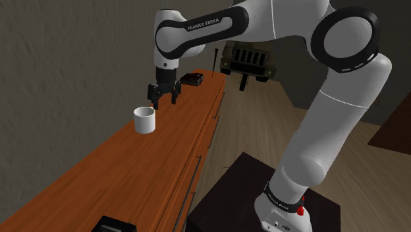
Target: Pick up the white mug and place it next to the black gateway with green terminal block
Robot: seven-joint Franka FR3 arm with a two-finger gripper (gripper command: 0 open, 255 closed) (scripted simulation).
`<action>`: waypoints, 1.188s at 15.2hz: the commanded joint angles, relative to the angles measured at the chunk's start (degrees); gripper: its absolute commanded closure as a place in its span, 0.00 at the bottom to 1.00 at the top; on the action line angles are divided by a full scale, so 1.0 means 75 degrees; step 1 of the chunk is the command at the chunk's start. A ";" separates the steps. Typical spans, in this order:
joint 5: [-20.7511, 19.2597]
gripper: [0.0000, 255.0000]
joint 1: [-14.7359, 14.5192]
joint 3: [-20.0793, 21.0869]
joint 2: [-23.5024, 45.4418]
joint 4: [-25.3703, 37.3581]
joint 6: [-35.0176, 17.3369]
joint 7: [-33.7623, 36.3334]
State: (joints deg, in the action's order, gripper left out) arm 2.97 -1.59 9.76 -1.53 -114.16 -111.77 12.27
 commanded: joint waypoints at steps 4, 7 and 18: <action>-0.0436 0.00 -0.0153 0.0091 0.1603 0.1401 -0.0156 0.0545; -0.0693 0.00 -0.0299 0.0076 0.2565 0.2394 -0.0090 0.0826; -0.1112 0.00 -0.0637 -0.0061 0.4592 0.4347 -0.0101 0.1231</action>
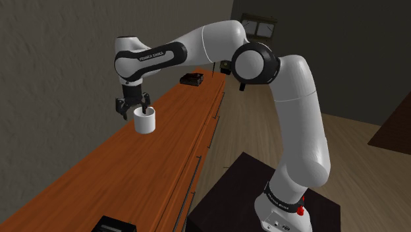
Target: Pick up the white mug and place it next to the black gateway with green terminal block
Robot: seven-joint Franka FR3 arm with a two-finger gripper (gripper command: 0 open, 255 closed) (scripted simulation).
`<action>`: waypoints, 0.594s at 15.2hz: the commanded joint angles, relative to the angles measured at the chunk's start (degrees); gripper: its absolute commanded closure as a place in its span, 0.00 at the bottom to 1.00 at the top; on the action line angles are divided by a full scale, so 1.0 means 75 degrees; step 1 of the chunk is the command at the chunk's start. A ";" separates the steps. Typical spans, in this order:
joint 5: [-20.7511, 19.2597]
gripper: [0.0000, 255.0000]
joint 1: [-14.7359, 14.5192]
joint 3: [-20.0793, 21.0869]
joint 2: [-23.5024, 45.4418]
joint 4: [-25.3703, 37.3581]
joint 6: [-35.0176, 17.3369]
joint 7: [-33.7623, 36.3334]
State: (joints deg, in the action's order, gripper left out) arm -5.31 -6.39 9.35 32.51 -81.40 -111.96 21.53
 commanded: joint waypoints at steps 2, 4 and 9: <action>-0.0020 0.00 0.0004 -0.0014 0.0109 -0.0139 -0.0252 0.0005; -0.0024 0.00 0.0003 -0.0016 0.0129 -0.0168 -0.0300 0.0008; -0.0024 0.00 0.0003 -0.0016 0.0130 -0.0167 -0.0300 0.0008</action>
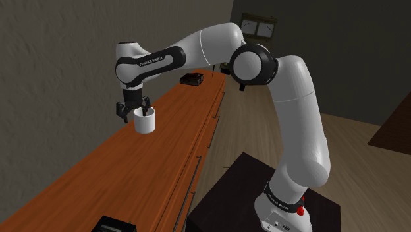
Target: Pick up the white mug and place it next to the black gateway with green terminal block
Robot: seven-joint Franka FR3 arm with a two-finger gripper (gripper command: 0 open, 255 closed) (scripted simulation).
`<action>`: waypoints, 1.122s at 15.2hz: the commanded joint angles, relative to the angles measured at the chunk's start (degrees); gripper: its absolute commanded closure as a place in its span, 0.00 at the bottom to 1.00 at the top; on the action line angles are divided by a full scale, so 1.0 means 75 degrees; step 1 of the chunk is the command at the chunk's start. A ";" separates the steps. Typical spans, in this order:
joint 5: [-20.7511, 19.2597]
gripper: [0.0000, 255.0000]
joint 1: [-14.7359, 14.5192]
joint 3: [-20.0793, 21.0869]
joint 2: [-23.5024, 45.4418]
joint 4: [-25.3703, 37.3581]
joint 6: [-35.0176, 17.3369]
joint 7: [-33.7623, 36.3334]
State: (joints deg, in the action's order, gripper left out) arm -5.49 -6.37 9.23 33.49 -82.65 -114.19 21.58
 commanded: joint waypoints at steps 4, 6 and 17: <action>0.0000 1.00 0.0000 0.0000 0.0000 0.0000 0.0000 0.0000; 0.0000 1.00 0.0000 0.0000 0.0000 0.0000 0.0000 0.0000; 0.0036 1.00 0.0000 0.0021 -0.0187 0.0327 0.0511 -0.0024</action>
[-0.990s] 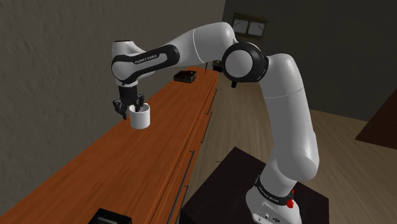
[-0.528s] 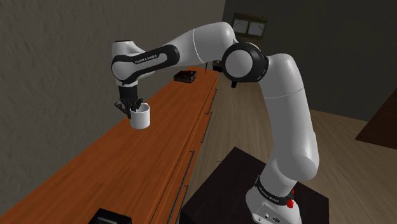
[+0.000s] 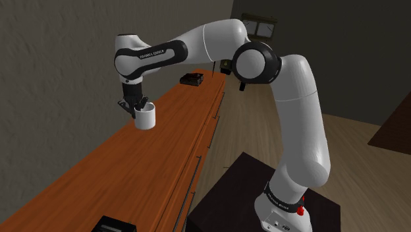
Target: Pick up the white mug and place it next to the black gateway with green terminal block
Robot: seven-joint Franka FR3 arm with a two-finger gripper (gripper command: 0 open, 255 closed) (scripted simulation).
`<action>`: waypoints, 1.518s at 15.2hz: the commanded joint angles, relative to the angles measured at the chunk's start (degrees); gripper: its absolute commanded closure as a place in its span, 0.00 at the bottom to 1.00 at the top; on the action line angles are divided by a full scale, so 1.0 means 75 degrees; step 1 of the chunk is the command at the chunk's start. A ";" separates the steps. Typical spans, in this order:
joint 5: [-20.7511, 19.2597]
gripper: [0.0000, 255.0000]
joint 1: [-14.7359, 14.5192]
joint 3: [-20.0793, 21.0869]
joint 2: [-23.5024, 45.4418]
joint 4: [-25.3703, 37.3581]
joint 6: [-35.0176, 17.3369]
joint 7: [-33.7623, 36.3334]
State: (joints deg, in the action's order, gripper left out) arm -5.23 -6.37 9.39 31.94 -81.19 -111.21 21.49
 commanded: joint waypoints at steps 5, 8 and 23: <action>0.0025 1.00 -0.0007 0.0012 -0.0093 0.0472 0.0563 -0.0030; 0.0036 1.00 -0.0015 0.0019 -0.0139 0.0708 0.0844 -0.0040; 0.0042 1.00 -0.0105 0.0033 -0.0067 0.2371 0.2431 -0.0079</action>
State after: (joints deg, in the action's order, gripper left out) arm -4.91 -7.10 9.63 31.39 -64.29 -93.81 20.90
